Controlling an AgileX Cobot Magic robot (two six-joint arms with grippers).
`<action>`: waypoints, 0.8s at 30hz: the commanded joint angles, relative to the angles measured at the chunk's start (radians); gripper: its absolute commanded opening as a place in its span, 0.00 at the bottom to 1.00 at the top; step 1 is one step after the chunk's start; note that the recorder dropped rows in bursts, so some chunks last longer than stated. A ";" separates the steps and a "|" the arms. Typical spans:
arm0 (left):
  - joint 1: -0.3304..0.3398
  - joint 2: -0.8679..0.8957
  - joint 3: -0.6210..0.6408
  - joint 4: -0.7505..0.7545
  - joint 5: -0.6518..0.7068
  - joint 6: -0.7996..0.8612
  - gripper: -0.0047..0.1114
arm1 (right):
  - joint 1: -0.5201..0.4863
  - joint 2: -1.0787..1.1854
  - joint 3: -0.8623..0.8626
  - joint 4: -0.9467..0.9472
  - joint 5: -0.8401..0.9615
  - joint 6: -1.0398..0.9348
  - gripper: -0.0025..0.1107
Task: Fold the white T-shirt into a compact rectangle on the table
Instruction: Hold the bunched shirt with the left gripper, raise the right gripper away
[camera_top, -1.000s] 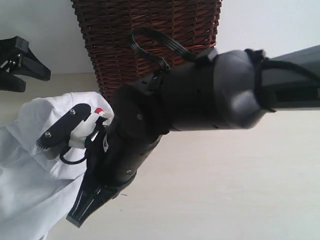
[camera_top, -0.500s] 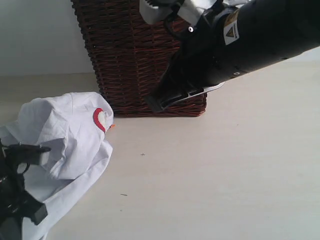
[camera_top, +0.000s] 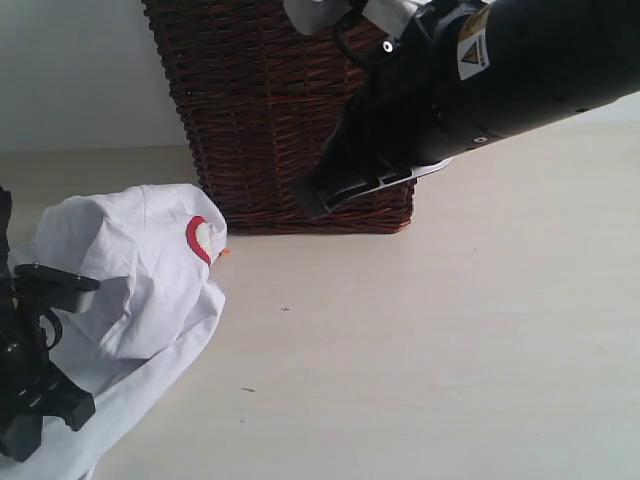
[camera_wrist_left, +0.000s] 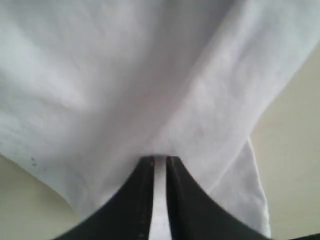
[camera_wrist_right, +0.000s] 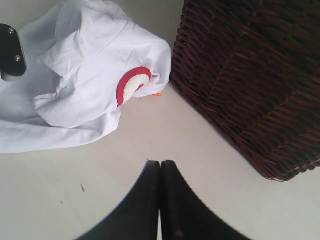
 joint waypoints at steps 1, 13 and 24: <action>0.021 0.011 -0.006 0.004 -0.052 0.003 0.54 | -0.007 -0.006 0.005 -0.004 -0.016 0.002 0.02; 0.019 0.102 -0.045 -0.002 0.054 0.030 0.06 | -0.007 -0.004 0.005 -0.006 -0.016 0.000 0.02; -0.029 -0.047 0.036 -0.038 0.236 0.085 0.05 | -0.007 -0.002 0.005 -0.008 -0.007 0.002 0.02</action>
